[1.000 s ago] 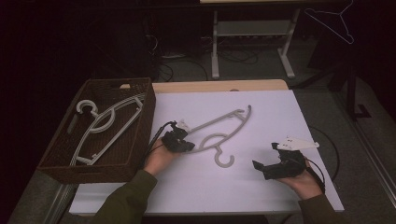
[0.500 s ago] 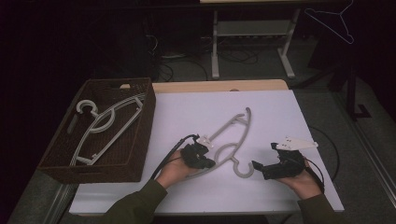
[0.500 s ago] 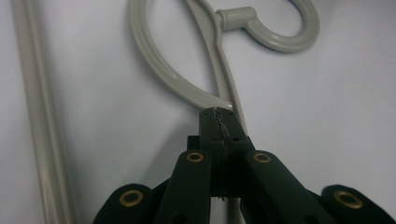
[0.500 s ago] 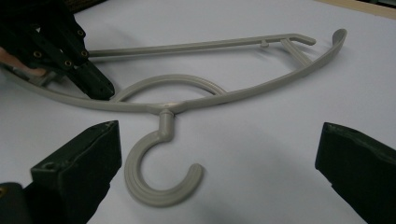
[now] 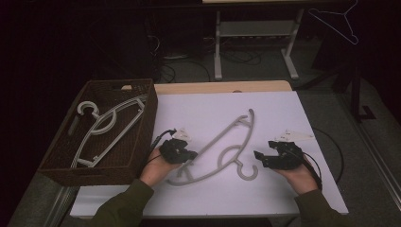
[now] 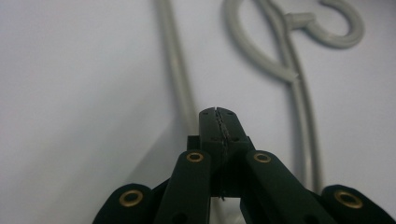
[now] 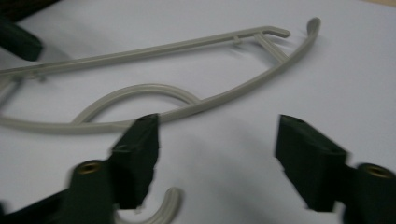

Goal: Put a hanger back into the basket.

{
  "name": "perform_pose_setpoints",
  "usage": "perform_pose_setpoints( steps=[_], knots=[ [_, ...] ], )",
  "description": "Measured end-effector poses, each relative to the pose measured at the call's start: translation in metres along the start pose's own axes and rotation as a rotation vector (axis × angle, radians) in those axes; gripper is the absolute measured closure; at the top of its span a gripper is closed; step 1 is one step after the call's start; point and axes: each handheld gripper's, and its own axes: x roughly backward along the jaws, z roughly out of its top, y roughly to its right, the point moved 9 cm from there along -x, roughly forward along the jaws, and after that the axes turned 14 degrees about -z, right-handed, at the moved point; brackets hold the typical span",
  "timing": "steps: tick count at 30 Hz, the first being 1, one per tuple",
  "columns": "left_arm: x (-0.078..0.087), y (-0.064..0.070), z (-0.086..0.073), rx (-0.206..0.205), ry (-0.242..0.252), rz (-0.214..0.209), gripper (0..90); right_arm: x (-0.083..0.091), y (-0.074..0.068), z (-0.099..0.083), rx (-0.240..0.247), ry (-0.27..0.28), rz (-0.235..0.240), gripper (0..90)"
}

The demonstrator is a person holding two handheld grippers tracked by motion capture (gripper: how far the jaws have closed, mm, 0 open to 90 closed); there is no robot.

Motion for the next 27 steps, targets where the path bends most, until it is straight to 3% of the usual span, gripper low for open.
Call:
perform_pose_setpoints(
  steps=[3, 6, 9, 17, 27],
  knots=[
    [0.005, -0.006, -0.011, 0.018, -0.012, 0.024, 90.0, -0.018, 0.004, 0.007, -0.031, -0.039, -0.031, 60.3],
    [0.005, -0.011, -0.015, 0.037, -0.002, 0.035, 90.0, -0.04, 0.011, 0.012, -0.048, -0.076, -0.072, 72.9],
    [0.002, -0.013, -0.017, 0.045, -0.012, 0.045, 90.0, -0.066, 0.015, 0.016, -0.057, -0.1, -0.082, 84.1],
    [-0.005, -0.014, -0.02, 0.028, -0.045, 0.051, 90.0, -0.087, 0.016, 0.018, -0.076, -0.12, -0.099, 89.7],
    [-0.012, -0.001, -0.019, 0.02, -0.047, -0.011, 90.0, -0.1, 0.011, 0.026, -0.09, -0.109, -0.071, 89.9]
  ],
)
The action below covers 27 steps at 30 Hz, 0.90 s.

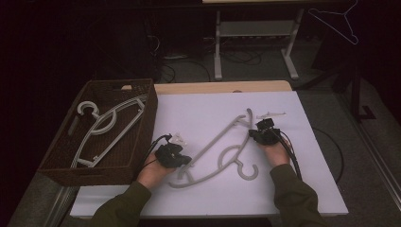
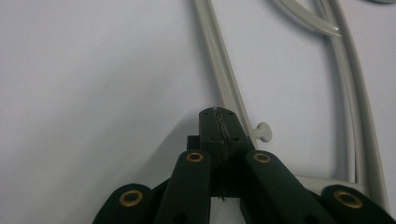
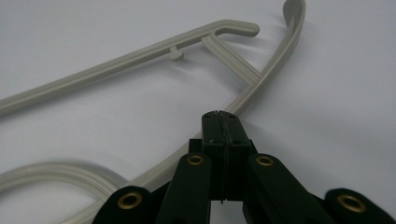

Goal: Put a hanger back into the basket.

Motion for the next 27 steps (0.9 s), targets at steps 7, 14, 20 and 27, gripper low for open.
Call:
perform_pose_setpoints(
  steps=[7, 14, 20, 27],
  knots=[
    [-0.009, 0.019, 0.003, -0.053, -0.03, -0.049, 90.0, -0.01, -0.02, 0.011, -0.001, 0.014, 0.036, 89.9],
    [-0.014, 0.033, 0.009, -0.073, -0.008, -0.084, 90.0, -0.013, -0.035, 0.008, 0.005, -0.014, 0.074, 90.0],
    [-0.018, 0.038, 0.009, -0.089, -0.022, -0.103, 90.0, -0.014, -0.052, 0.008, 0.017, -0.026, 0.126, 90.0],
    [-0.019, 0.041, 0.012, -0.094, -0.002, -0.124, 90.0, -0.013, -0.077, 0.011, 0.11, -0.012, 0.146, 89.9]
  ],
)
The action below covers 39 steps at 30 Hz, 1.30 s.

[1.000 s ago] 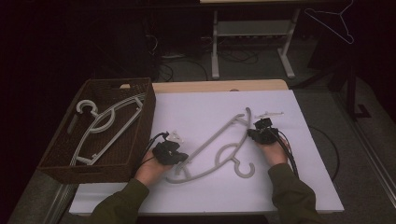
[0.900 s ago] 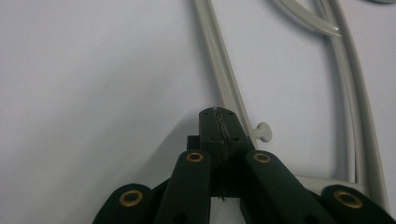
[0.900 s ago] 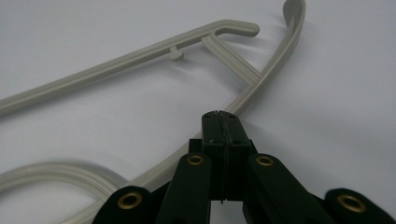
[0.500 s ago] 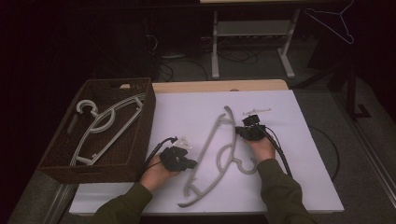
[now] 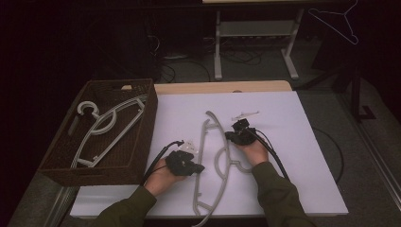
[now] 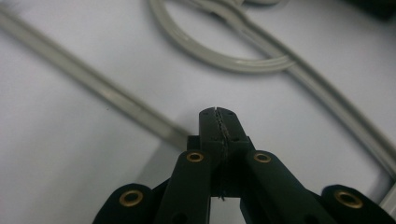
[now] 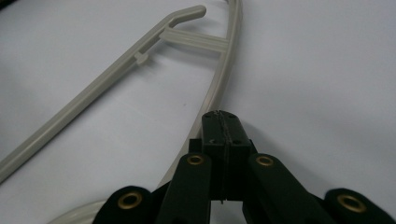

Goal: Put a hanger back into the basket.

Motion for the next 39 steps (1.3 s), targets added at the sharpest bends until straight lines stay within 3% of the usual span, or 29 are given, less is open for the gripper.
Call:
perform_pose_setpoints(
  steps=[4, 5, 7, 9, 12, 13, 16, 21, 26, 32, 39],
  knots=[
    [0.0, -0.001, 0.005, -0.003, 0.016, 0.008, 90.0, 0.014, 0.003, 0.001, 0.041, 0.025, -0.028, 89.8],
    [0.002, -0.004, 0.006, -0.014, 0.003, 0.021, 90.0, 0.018, 0.002, 0.002, 0.045, 0.03, -0.026, 89.8],
    [0.005, -0.012, 0.012, -0.001, 0.034, 0.047, 90.0, 0.028, -0.001, 0.001, 0.058, 0.044, -0.013, 89.8],
    [0.008, -0.023, 0.017, -0.012, 0.023, 0.078, 89.9, 0.039, -0.006, -0.002, 0.079, 0.05, -0.002, 89.8],
    [0.008, -0.038, 0.029, 0.023, 0.058, 0.118, 89.9, 0.054, -0.016, -0.01, 0.102, 0.058, 0.028, 89.8],
    [0.01, -0.047, 0.033, 0.016, 0.043, 0.136, 89.9, 0.06, -0.02, -0.014, 0.105, 0.051, 0.042, 89.8],
    [0.011, -0.065, 0.045, 0.019, 0.05, 0.161, 89.9, 0.079, -0.035, -0.033, 0.132, 0.032, 0.084, 89.8],
    [0.006, -0.092, 0.066, 0.065, 0.088, 0.194, 89.9, 0.092, -0.05, -0.048, 0.158, 0.022, 0.129, 89.8],
    [0.001, -0.112, 0.077, 0.054, 0.058, 0.208, 89.9, 0.1, -0.068, -0.066, 0.206, 0.002, 0.179, 89.9],
    [-0.01, -0.122, 0.084, 0.045, 0.044, 0.225, 89.9, 0.105, -0.094, -0.084, 0.276, -0.035, 0.228, 89.8],
    [-0.018, -0.13, 0.084, 0.033, 0.026, 0.251, 89.9, 0.103, -0.104, -0.096, 0.311, -0.073, 0.245, 89.8]
  ],
)
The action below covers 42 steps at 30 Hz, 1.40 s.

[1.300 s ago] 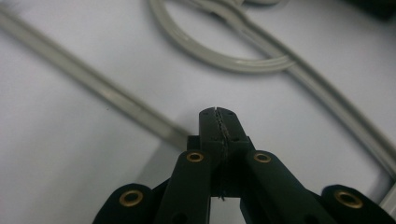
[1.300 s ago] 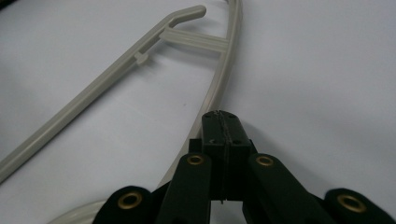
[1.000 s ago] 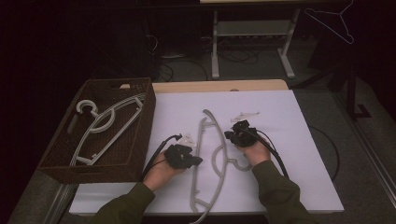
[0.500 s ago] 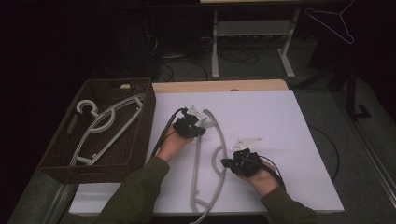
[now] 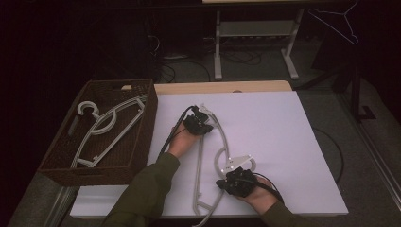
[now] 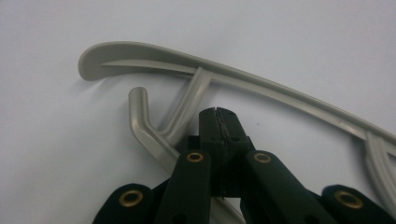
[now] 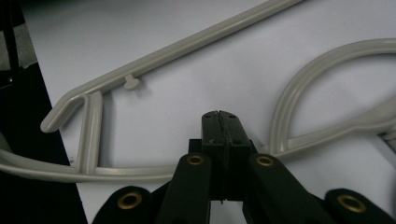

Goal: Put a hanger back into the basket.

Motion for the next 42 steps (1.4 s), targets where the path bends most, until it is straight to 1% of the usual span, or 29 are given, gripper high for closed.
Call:
perform_pose_setpoints(
  steps=[2, 3, 4, 5, 7, 8, 11, 13, 15, 17, 20, 23, 24, 25, 26, 28, 29, 30, 31, 32, 33, 37, 38, 39, 40, 41, 42],
  knots=[
    [-0.002, -0.003, 0.0, -0.008, -0.007, 0.013, 89.9, -0.001, -0.002, 0.0, 0.013, -0.003, -0.002, 89.9],
    [-0.003, -0.004, 0.0, 0.002, -0.003, 0.017, 89.9, -0.001, -0.002, 0.0, 0.009, -0.006, -0.004, 89.9],
    [-0.003, -0.005, 0.0, -0.002, -0.004, 0.009, 89.9, -0.002, -0.002, 0.0, 0.019, -0.004, -0.004, 89.9],
    [-0.004, -0.005, 0.0, 0.006, -0.002, 0.005, 90.0, -0.002, -0.003, 0.0, 0.013, -0.012, -0.006, 89.9],
    [-0.004, -0.006, 0.0, -0.007, -0.01, 0.014, 90.0, -0.003, -0.002, 0.0, 0.027, -0.021, -0.02, 90.0],
    [-0.004, -0.006, 0.0, -0.011, -0.016, 0.019, 90.0, -0.004, -0.001, 0.0, 0.033, -0.028, -0.037, 89.9],
    [-0.002, -0.007, -0.001, -0.013, -0.025, 0.021, 90.0, -0.004, 0.002, 0.0, 0.03, -0.04, -0.036, 90.0],
    [0.0, -0.008, -0.003, -0.001, -0.028, 0.025, 90.0, -0.004, 0.005, -0.001, 0.027, -0.05, -0.051, 90.0],
    [0.003, -0.01, -0.005, -0.003, -0.041, 0.035, 90.0, -0.002, 0.011, -0.002, 0.02, -0.059, -0.07, 90.0],
    [0.006, -0.012, -0.007, 0.012, -0.045, 0.038, 90.0, -0.001, 0.019, -0.005, 0.015, -0.065, -0.094, 90.0],
    [0.012, -0.014, -0.011, 0.015, -0.05, 0.05, 90.0, 0.002, 0.034, -0.009, 0.004, -0.075, -0.134, 90.0],
    [0.016, -0.011, -0.017, 0.041, -0.044, 0.041, 90.0, 0.004, 0.047, -0.013, -0.003, -0.085, -0.173, 90.0],
    [0.016, -0.011, -0.017, 0.041, -0.044, 0.041, 90.0, 0.004, 0.047, -0.013, -0.003, -0.085, -0.173, 90.0],
    [0.019, -0.009, -0.02, 0.042, -0.048, 0.042, 90.0, 0.005, 0.051, -0.014, -0.011, -0.089, -0.178, 90.0],
    [0.02, -0.009, -0.022, 0.042, -0.05, 0.044, 90.0, 0.006, 0.058, -0.016, -0.02, -0.099, -0.194, 90.0],
    [0.023, -0.006, -0.025, 0.046, -0.059, 0.041, 90.0, 0.007, 0.065, -0.018, -0.023, -0.107, -0.22, 90.0],
    [0.024, -0.005, -0.026, 0.05, -0.058, 0.04, 90.0, 0.007, 0.069, -0.018, -0.02, -0.113, -0.234, 90.0],
    [0.024, -0.003, -0.027, 0.065, -0.042, 0.037, 90.0, 0.007, 0.074, -0.019, -0.026, -0.113, -0.248, 90.0],
    [0.024, -0.001, -0.028, 0.068, -0.037, 0.033, 90.0, 0.008, 0.078, -0.019, -0.037, -0.118, -0.257, 90.0],
    [0.026, 0.001, -0.029, 0.066, -0.039, 0.032, 90.0, 0.008, 0.083, -0.021, -0.041, -0.123, -0.262, 90.0],
    [0.027, 0.002, -0.031, 0.058, -0.051, 0.032, 90.0, 0.009, 0.088, -0.021, -0.048, -0.127, -0.277, 90.0],
    [0.03, 0.011, -0.036, 0.059, -0.052, 0.029, 90.0, 0.009, 0.107, -0.023, -0.068, -0.131, -0.315, 90.0],
    [0.031, 0.012, -0.039, 0.056, -0.066, 0.025, 90.0, 0.009, 0.109, -0.023, -0.082, -0.129, -0.315, 90.0],
    [0.031, 0.015, -0.04, 0.07, -0.06, 0.016, 90.0, 0.008, 0.114, -0.023, -0.075, -0.125, -0.325, 90.0],
    [0.031, 0.018, -0.041, 0.081, -0.049, 0.005, 90.0, 0.008, 0.117, -0.023, -0.085, -0.129, -0.333, 90.0],
    [0.034, 0.019, -0.043, 0.061, -0.073, -0.002, 90.0, 0.008, 0.121, -0.023, -0.087, -0.13, -0.34, 90.0],
    [0.034, 0.021, -0.045, 0.063, -0.071, -0.002, 90.0, 0.007, 0.126, -0.022, -0.084, -0.125, -0.353, 90.0]
  ],
)
